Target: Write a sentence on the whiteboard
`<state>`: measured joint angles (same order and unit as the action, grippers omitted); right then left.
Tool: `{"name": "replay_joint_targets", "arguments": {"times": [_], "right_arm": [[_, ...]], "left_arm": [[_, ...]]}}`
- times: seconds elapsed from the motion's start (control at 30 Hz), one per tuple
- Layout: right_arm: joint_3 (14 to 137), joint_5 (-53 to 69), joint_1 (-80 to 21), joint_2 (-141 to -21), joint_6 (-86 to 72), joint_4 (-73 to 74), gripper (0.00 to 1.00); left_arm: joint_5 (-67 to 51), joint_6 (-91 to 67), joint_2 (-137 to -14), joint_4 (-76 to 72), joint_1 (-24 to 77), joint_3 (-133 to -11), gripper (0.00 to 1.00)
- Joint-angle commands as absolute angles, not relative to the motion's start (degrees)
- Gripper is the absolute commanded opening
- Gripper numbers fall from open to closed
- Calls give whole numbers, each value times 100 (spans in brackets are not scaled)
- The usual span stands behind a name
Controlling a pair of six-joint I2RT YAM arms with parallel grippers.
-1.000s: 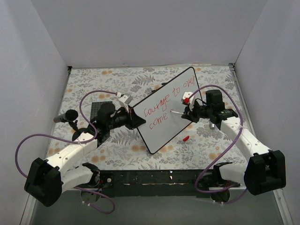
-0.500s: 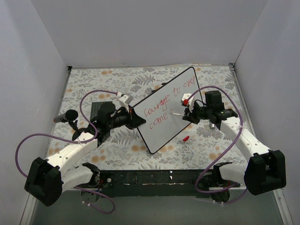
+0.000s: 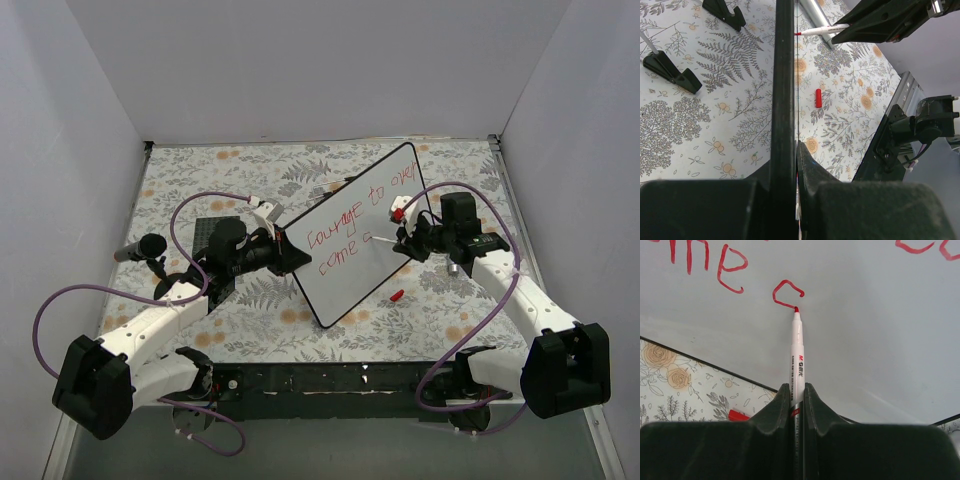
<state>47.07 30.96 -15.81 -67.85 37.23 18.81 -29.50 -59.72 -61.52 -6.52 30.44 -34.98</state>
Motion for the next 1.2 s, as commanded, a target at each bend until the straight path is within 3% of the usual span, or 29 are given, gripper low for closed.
{"name": "replay_joint_targets", "arguments": {"times": [0.0, 1.17], "right_arm": [[4983, 2997, -1556, -6724, 3604, 1424, 1], [4421, 3155, -1556, -6732, 4017, 2311, 1]], "left_arm": [[-2962, -5590, -6214, -448, 3059, -3665, 0], [-2997, -5590, -6249, -466, 3059, -3656, 0]]}}
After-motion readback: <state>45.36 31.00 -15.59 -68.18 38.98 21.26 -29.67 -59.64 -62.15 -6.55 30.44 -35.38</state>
